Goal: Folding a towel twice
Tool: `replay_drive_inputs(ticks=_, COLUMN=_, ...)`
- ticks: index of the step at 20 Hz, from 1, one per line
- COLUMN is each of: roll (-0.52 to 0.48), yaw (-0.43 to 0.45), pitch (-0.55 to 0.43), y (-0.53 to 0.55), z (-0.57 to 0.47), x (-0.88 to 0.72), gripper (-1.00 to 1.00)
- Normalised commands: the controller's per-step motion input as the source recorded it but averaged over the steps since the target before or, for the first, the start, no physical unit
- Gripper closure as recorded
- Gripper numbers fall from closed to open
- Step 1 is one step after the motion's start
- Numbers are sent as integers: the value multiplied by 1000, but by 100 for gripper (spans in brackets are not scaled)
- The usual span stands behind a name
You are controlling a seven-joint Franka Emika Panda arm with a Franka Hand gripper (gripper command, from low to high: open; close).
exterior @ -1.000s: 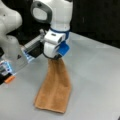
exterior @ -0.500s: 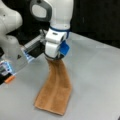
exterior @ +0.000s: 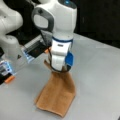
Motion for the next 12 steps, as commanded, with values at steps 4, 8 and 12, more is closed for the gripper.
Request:
replay_drive_inputs(ticks=4, roll=49, yaw=121, pitch=153, y=-209, z=74, x=324, gripper=100)
replay_drive_inputs(ticks=8, roll=62, yaw=35, pitch=161, y=-183, z=56, x=254, gripper=100)
replay_drive_inputs(ticks=12, roll=77, yaw=16, pitch=148, y=-119, z=34, x=281, gripper=100)
